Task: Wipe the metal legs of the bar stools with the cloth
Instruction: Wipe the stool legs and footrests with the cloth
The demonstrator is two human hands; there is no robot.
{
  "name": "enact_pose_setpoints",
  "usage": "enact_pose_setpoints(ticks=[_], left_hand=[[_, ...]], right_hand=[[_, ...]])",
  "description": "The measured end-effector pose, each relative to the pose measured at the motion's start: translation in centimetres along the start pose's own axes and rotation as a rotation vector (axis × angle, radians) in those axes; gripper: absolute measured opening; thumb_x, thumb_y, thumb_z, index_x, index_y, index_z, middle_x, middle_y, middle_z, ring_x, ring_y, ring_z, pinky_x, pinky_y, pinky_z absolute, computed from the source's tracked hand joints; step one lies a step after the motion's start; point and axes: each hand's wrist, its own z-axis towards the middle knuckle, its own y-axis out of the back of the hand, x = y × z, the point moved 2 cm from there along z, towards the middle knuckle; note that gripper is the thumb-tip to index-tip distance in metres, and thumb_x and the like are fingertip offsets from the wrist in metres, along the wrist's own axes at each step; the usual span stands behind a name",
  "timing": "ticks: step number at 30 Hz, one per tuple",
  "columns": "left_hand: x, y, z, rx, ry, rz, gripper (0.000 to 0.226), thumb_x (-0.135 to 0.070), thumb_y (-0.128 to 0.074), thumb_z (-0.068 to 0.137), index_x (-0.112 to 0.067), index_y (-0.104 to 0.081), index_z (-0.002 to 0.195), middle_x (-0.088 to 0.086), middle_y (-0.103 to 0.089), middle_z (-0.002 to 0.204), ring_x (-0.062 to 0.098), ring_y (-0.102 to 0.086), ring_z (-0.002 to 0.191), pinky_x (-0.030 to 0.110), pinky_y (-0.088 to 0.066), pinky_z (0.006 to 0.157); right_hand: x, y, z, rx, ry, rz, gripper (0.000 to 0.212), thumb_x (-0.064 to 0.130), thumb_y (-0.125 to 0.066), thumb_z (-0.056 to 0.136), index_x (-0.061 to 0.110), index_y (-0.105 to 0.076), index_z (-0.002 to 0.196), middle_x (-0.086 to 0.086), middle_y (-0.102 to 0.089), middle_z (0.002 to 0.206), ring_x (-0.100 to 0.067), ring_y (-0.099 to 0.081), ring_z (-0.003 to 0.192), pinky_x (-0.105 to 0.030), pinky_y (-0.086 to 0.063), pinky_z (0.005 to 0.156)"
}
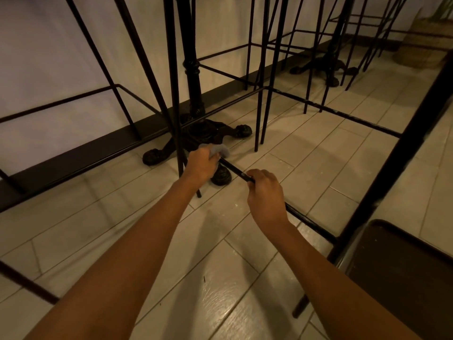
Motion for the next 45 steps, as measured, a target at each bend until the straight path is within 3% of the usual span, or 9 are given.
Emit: enact_pose_setpoints(ticks=[5,9,12,21,26,34,40,42,45], left_hand=[[-0.3,0.1,-0.3,0.057,0.048,-0.096,0.031,-0.012,-0.036,0.099,-0.019,-0.066,0.102,0.012,-0.056,0.089,0.006,-0.045,0.051,0.012,-0.039,0.040],[-0.9,-0.2,-0.2,-0.003,-0.002,0.032,0.034,-0.006,-0.033,0.098,-0.016,-0.065,0.106,0.012,-0.059,0.106,0.025,-0.060,0.080,0.037,-0.053,0.068],[-0.7,-0.7,-0.3,0.006,-0.028,0.099,0.034,-0.006,-0.034,0.097,-0.021,-0.064,0.105,0.016,-0.056,0.116,0.039,-0.061,0.093,0.036,-0.052,0.073],[-1.9,-1.4,-2.4,0.060,-0.097,0.011,0.033,-0.001,-0.037,0.095,-0.014,-0.065,0.105,0.005,-0.056,0.109,0.021,-0.059,0.098,0.022,-0.045,0.077],[-2.0,-1.2,-1.6,0.024,-0.074,0.088,0.035,0.001,-0.035,0.094,-0.015,-0.065,0.104,0.015,-0.061,0.111,0.026,-0.060,0.083,0.032,-0.050,0.072],[-2.3,-2.8,-2.9,0.011,-0.127,0.037,0.035,-0.001,-0.035,0.094,-0.018,-0.064,0.100,0.011,-0.059,0.113,0.021,-0.059,0.100,0.036,-0.052,0.087],[-3.0,-3.1,-4.2,0.061,-0.124,-0.084,0.034,-0.002,-0.038,0.095,-0.020,-0.065,0.105,0.003,-0.060,0.109,0.014,-0.059,0.098,0.014,-0.046,0.086],[-3.3,-2.6,-4.0,0.066,-0.114,-0.058,0.032,-0.002,-0.038,0.095,-0.016,-0.066,0.101,-0.005,-0.062,0.101,0.002,-0.057,0.087,-0.002,-0.040,0.072],[-3.6,-2.8,-3.9,0.034,-0.095,-0.073,0.032,-0.003,-0.036,0.096,-0.014,-0.066,0.100,-0.004,-0.062,0.092,0.000,-0.055,0.071,0.000,-0.040,0.059]], right_hand=[[0.1,0.2,0.0,0.016,-0.013,0.012,0.032,-0.008,-0.048,0.088,-0.002,-0.056,0.118,-0.020,-0.062,0.106,-0.031,-0.054,0.101,-0.032,-0.042,0.085],[0.2,0.4,0.0,0.020,-0.009,0.019,0.035,-0.009,-0.048,0.088,-0.002,-0.053,0.122,-0.021,-0.061,0.109,-0.032,-0.054,0.103,-0.032,-0.042,0.087],[0.1,0.3,0.0,0.026,-0.009,0.028,0.036,-0.010,-0.048,0.088,-0.003,-0.052,0.123,-0.022,-0.061,0.110,-0.033,-0.054,0.103,-0.033,-0.042,0.089],[0.1,0.3,-0.1,0.038,-0.023,0.029,0.038,-0.007,-0.047,0.089,-0.001,-0.048,0.127,-0.021,-0.060,0.113,-0.032,-0.053,0.106,-0.035,-0.044,0.089],[0.1,0.4,-0.1,0.043,-0.025,0.025,0.038,-0.006,-0.045,0.091,-0.001,-0.045,0.128,-0.021,-0.059,0.113,-0.030,-0.052,0.107,-0.029,-0.042,0.086],[0.4,0.8,-0.3,0.042,-0.015,0.002,0.044,-0.007,-0.046,0.090,0.003,-0.039,0.133,-0.019,-0.059,0.108,-0.027,-0.052,0.102,-0.025,-0.038,0.079],[0.6,1.9,-0.6,0.109,0.023,-0.016,0.057,-0.008,-0.049,0.088,0.008,-0.029,0.139,-0.017,-0.056,0.112,-0.027,-0.050,0.105,-0.027,-0.040,0.085],[0.3,2.2,-0.6,0.115,0.015,-0.041,0.062,-0.009,-0.050,0.087,0.009,-0.026,0.141,-0.017,-0.056,0.110,-0.027,-0.049,0.104,-0.029,-0.041,0.083],[-0.2,2.7,-0.9,0.124,-0.005,-0.093,0.060,-0.005,-0.051,0.088,0.010,-0.027,0.141,-0.017,-0.057,0.110,-0.026,-0.050,0.105,-0.030,-0.043,0.081]])
